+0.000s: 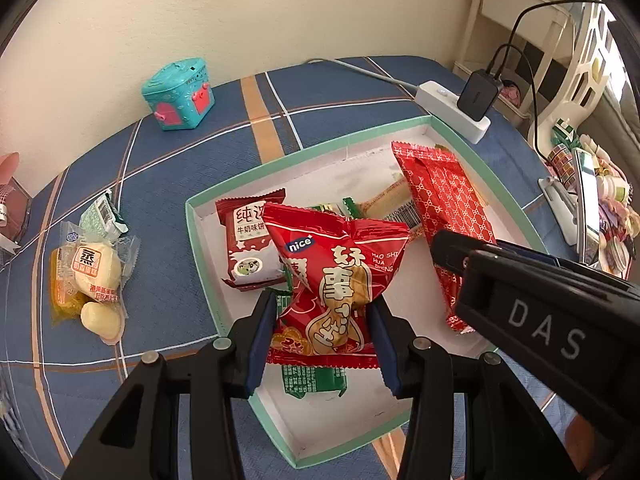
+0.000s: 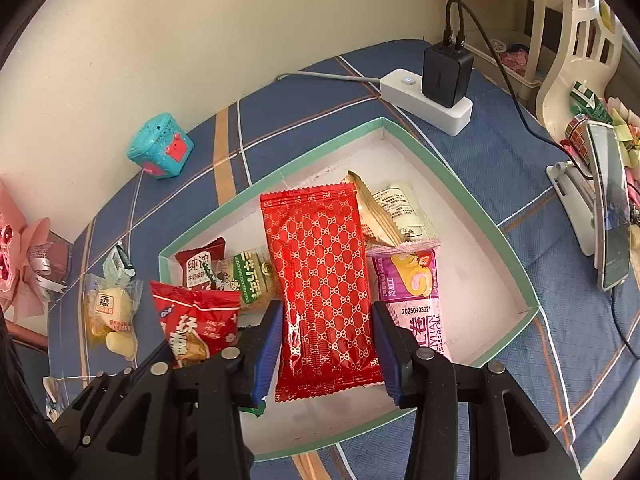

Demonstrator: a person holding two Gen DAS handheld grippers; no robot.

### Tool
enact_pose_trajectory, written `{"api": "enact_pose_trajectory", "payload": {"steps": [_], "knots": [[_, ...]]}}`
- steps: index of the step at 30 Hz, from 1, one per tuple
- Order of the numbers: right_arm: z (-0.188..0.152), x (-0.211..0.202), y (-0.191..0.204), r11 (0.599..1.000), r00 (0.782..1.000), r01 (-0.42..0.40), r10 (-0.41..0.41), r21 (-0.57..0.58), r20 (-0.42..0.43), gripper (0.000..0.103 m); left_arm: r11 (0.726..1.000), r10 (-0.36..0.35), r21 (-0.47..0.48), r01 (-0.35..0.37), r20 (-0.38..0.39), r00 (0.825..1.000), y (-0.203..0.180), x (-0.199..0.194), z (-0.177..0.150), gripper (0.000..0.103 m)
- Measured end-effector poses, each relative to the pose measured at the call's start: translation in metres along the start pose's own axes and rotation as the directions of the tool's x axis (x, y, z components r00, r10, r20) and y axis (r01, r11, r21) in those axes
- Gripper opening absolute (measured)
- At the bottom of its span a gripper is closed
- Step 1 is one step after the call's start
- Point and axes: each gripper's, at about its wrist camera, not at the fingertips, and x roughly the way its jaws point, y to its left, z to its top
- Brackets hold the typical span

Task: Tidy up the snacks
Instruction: 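Lower both red packs into the tray and open both tools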

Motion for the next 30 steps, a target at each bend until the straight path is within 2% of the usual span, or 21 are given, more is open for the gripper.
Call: {"api": "enact_pose_trajectory", "payload": {"steps": [15, 17, 19, 20, 25, 30], "knots": [[-0.003, 0.021, -0.002, 1.000, 0.998, 0.022, -0.021, 0.002, -0.063, 0.048, 1.000, 0.008, -0.021, -0.009, -0.042, 0.999, 0.005, 0.017, -0.005, 0.048], [-0.003, 0.021, -0.002, 1.000, 0.998, 0.024, -0.024, 0.004, -0.065, 0.048, 1.000, 0.011, -0.024, -0.012, -0.046, 0.999, 0.005, 0.019, -0.004, 0.050], [-0.003, 0.022, -0.001, 1.000, 0.997, 0.027, -0.027, 0.006, -0.066, 0.048, 0.999, 0.011, -0.036, -0.013, -0.047, 0.999, 0.006, 0.019, -0.004, 0.063], [-0.003, 0.022, -0.001, 1.000, 0.997, 0.028, -0.027, 0.008, -0.067, 0.048, 0.999, 0.008, -0.041, -0.010, -0.049, 0.999, 0.006, 0.019, -0.004, 0.065], [-0.002, 0.021, -0.004, 0.999, 0.997, 0.040, -0.039, 0.016, -0.068, 0.056, 0.999, 0.013, -0.041, -0.016, -0.061, 0.998, 0.007, 0.019, -0.004, 0.065], [-0.001, 0.014, -0.004, 0.999, 0.998, 0.042, -0.041, 0.017, -0.050, 0.057, 0.998, 0.007, -0.060, -0.011, -0.059, 0.998, 0.012, 0.010, -0.001, 0.065]]}}
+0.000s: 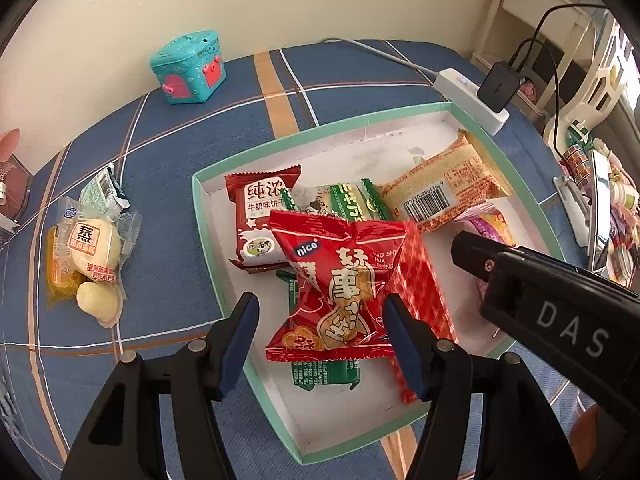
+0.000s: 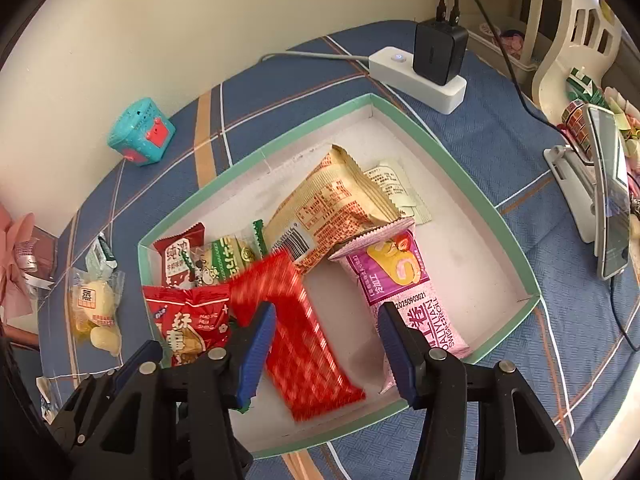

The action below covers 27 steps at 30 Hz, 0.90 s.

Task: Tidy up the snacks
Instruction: 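Lower both red packs into the tray and open both tools, then withdraw both tools from the tray toward the yellow cake and bun packs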

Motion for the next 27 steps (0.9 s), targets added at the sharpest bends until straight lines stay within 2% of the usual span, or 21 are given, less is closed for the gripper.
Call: {"api": "enact_pose_trajectory", "payload": {"steps": [11, 17, 27], "knots": [[0.005, -0.036, -0.002, 1.000, 0.996, -0.012, 0.011, 0.012, 0.093, 0.057, 0.996, -0.028, -0.084, 0.033, 0.061, 0.998, 0.029, -0.029, 0.007, 0.066], [0.005, -0.042, -0.001, 1.000, 0.994, -0.012, 0.011, 0.007, 0.108, 0.057, 0.985, -0.004, -0.170, 0.023, 0.109, 0.994, 0.058, -0.046, 0.009, 0.066], [0.000, -0.037, 0.015, 0.999, 0.996, 0.000, 0.004, -0.048, 0.093, 0.057, 0.937, 0.052, -0.350, -0.005, 0.124, 0.991, 0.120, -0.052, -0.003, 0.066]]}}
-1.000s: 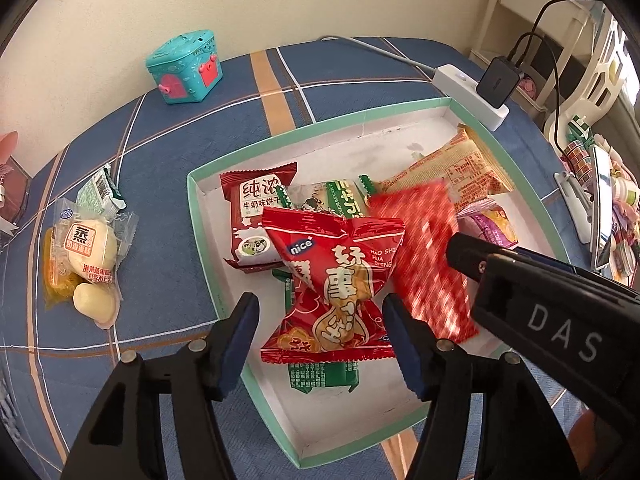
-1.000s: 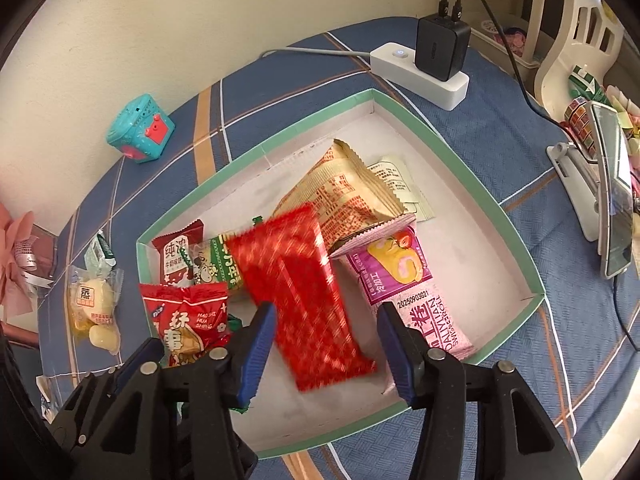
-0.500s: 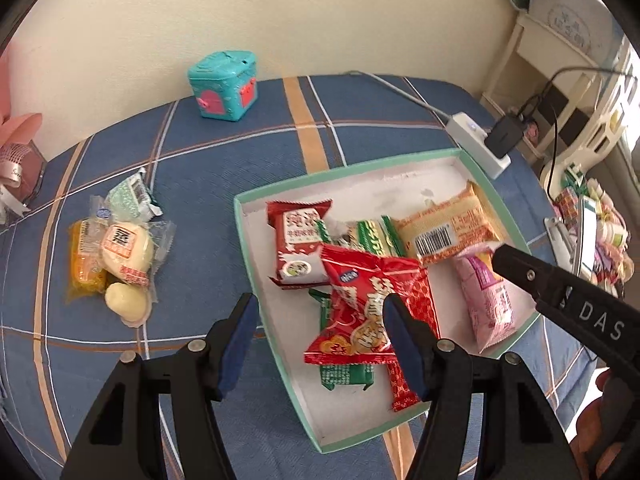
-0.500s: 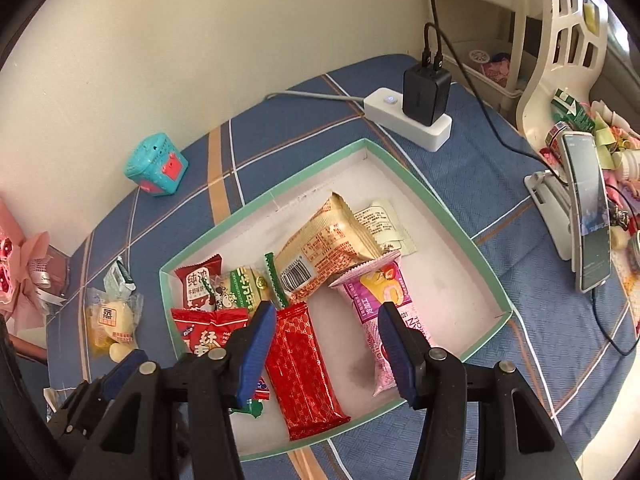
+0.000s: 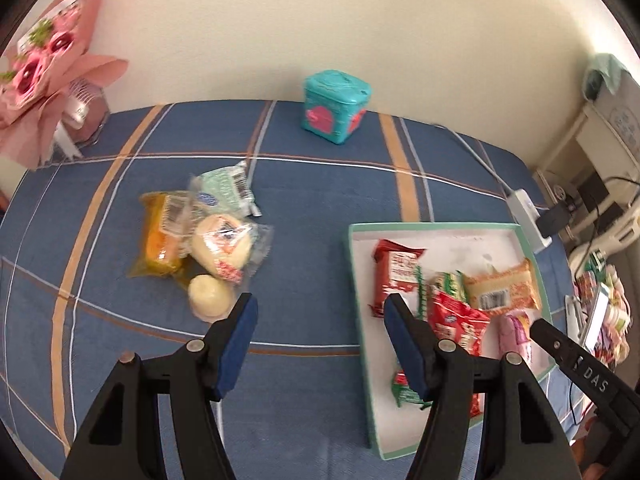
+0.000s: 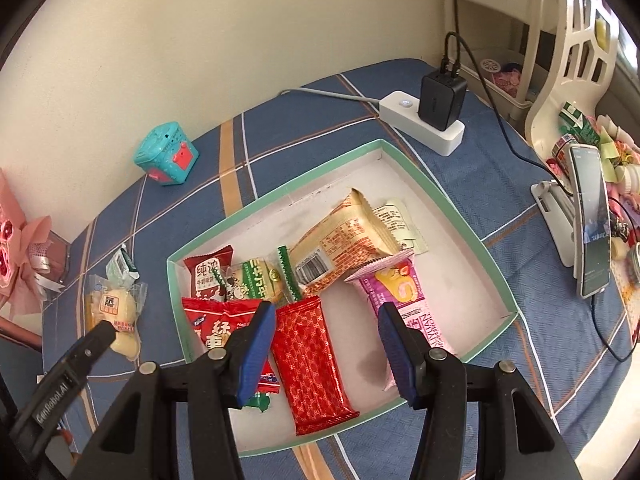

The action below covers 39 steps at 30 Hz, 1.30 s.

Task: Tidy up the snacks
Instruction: 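Withdraw both tools from the tray toward the yellow cake and bun packs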

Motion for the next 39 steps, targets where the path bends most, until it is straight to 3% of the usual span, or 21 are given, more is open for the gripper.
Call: {"api": "enact_pose_trajectory", "payload": {"steps": [12, 14, 16, 19, 21, 27, 31, 39], "knots": [[-0.007, 0.001, 0.029, 0.996, 1.000, -0.004, 0.003, -0.089, -0.005, 0.057, 0.996, 0.026, -0.081, -0.026, 0.000, 1.000, 0.033, 0.000, -0.001, 0.067], [-0.006, 0.002, 0.030, 0.996, 1.000, -0.006, 0.006, -0.092, -0.008, 0.065, 0.996, 0.027, -0.080, -0.027, -0.001, 1.000, 0.033, 0.001, -0.001, 0.071], [-0.006, 0.004, 0.030, 0.996, 1.000, -0.010, 0.008, -0.092, -0.012, 0.081, 0.996, 0.036, -0.079, -0.036, 0.003, 0.999, 0.034, 0.001, 0.000, 0.074], [-0.006, 0.005, 0.030, 0.995, 1.000, -0.011, 0.010, -0.095, -0.011, 0.083, 0.996, 0.062, -0.066, -0.061, 0.007, 0.998, 0.033, 0.002, -0.001, 0.078], [-0.006, 0.006, 0.029, 0.996, 1.000, -0.017, 0.016, -0.091, -0.015, 0.088, 0.995, 0.079, -0.063, -0.078, 0.011, 0.997, 0.034, 0.002, -0.001, 0.090], [-0.006, 0.007, 0.029, 0.995, 1.000, -0.019, 0.018, -0.094, -0.007, 0.103, 0.991, 0.117, -0.069, -0.114, 0.031, 0.993, 0.040, 0.003, 0.000, 0.095], [-0.005, 0.007, 0.029, 0.995, 1.000, -0.019, 0.019, -0.099, 0.001, 0.103, 0.989, 0.137, -0.061, -0.134, 0.052, 0.989, 0.040, 0.002, 0.000, 0.101], [-0.009, 0.006, 0.041, 0.987, 0.999, -0.023, 0.031, -0.161, 0.044, 0.103, 0.988, 0.149, -0.066, -0.143, 0.101, 0.984, 0.047, -0.004, 0.002, 0.101]]}}
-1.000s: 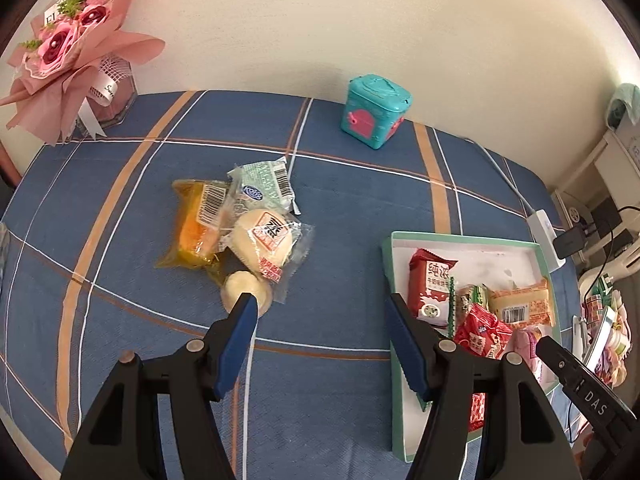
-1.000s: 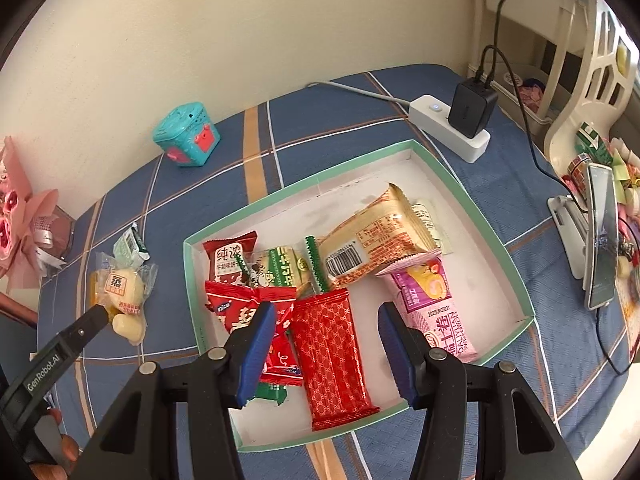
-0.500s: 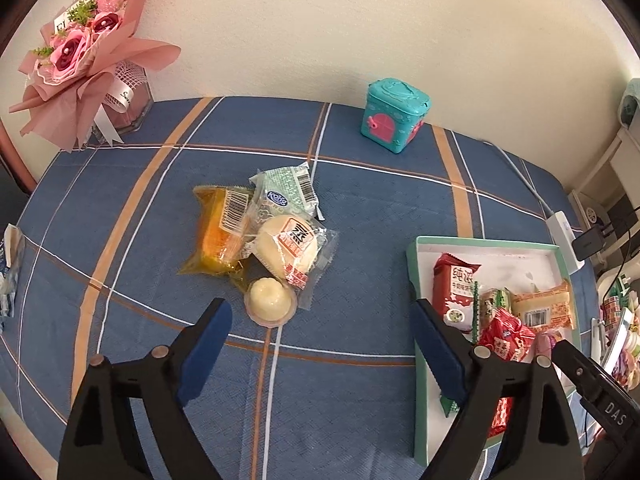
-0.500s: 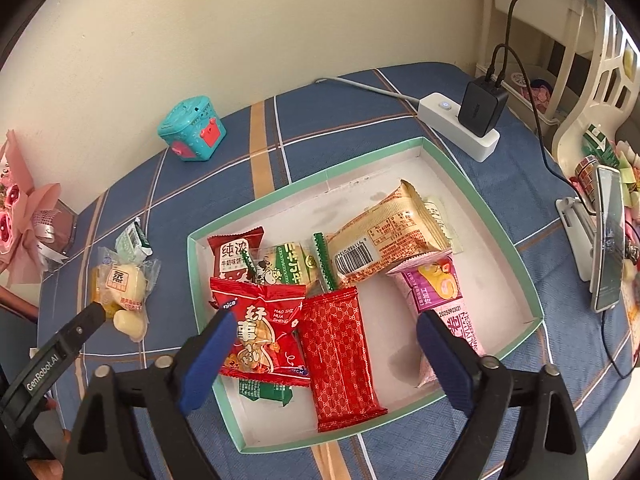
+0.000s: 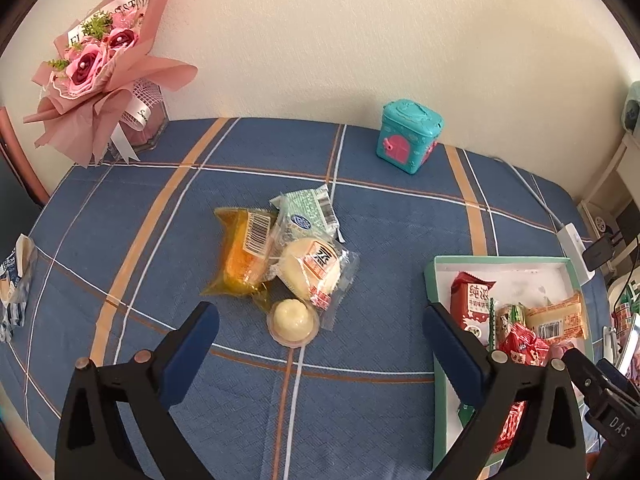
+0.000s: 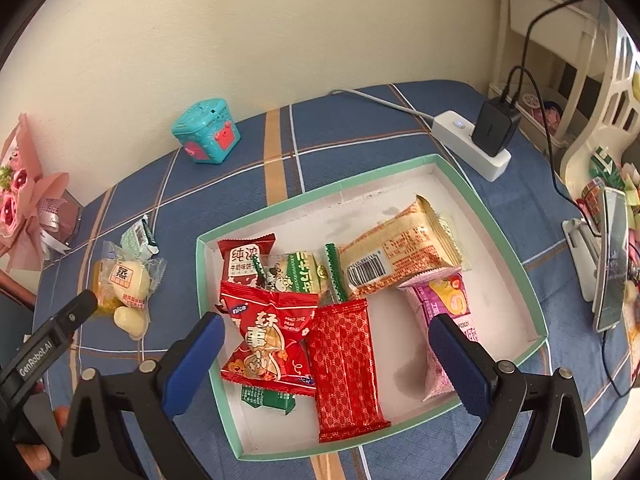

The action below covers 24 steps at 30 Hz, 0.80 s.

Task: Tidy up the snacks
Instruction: 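Withdraw both tools from the tray toward the yellow cake and bun packs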

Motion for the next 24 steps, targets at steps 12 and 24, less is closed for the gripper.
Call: {"api": "enact_pose_trajectory", "payload": {"steps": [12, 24], "knots": [[-0.004, 0.003, 0.035, 0.995, 0.999, -0.039, 0.040, -0.093, 0.013, 0.103, 0.997, 0.002, -0.072, 0.000, 0.031, 1.000, 0.041, 0.001, 0.005, 0.101], [0.001, 0.010, 0.092, 0.980, 0.989, -0.148, 0.150, -0.129, -0.002, 0.103, 0.978, -0.039, -0.200, 0.049, 0.053, 0.998, 0.097, 0.011, 0.021, 0.101]]}}
